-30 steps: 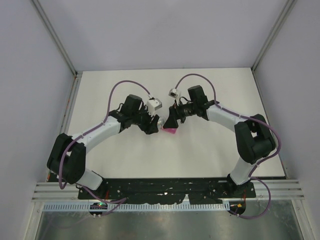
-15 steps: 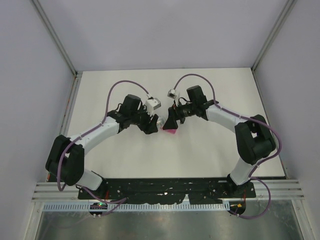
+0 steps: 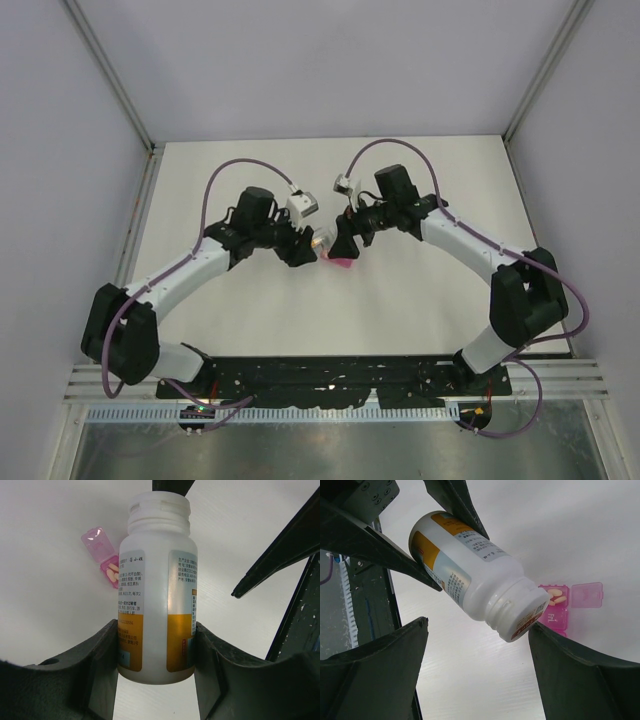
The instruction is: Sort the pills into containers
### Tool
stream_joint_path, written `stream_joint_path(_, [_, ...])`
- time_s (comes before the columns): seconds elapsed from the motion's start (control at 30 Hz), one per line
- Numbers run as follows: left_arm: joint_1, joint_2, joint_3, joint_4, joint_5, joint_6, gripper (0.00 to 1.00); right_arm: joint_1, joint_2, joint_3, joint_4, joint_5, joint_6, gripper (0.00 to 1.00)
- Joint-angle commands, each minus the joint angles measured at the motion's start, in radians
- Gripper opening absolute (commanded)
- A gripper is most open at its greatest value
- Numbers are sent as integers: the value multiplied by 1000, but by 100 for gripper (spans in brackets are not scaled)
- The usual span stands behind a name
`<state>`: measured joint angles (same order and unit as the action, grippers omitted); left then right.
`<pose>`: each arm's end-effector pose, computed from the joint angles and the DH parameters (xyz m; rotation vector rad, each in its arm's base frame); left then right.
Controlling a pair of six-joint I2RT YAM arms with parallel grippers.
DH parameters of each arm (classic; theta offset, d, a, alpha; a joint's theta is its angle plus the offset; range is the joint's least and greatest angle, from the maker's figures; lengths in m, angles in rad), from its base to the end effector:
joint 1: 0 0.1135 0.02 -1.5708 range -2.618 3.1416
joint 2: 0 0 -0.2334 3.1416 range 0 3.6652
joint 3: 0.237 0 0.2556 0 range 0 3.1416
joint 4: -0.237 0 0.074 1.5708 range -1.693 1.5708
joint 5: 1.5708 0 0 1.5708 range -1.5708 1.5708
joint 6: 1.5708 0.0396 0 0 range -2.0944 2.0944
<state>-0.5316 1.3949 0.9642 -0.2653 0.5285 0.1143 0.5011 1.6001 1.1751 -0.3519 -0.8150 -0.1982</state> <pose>0.2597 -0.1759 0.2247 0.9901 2.0559 -0.8186 0.2932 0.1934 0.2281 -1.1545 1.9765 1.1036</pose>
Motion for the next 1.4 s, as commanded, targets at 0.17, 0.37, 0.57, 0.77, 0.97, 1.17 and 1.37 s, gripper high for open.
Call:
stream_joint_path(0.17, [-2,-53,-21,146,93,-4,0,76,-129,81,-70,17,-79,85])
stream_joint_path(0.37, [-1,-91,-79,233,123,-22,0,89,-183,93,-88,37,-79,84])
stream_joint_path(0.57, [-4,-116,-111,317,140,-61,0,111,-229,98,-98,51,-76,84])
stream_joint_path(0.77, [-7,-114,-101,330,149,-74,0,128,-255,107,-111,66,-83,84])
stream_joint_path(0.97, [-8,-128,-111,353,154,-77,0,129,-276,95,-114,76,-95,84])
stream_joint_path(1.17, [-4,-151,-137,390,171,-80,0,129,-318,80,-128,125,-127,86])
stream_joint_path(1.37, [-1,-200,-176,460,238,-94,0,129,-379,77,-157,201,-175,88])
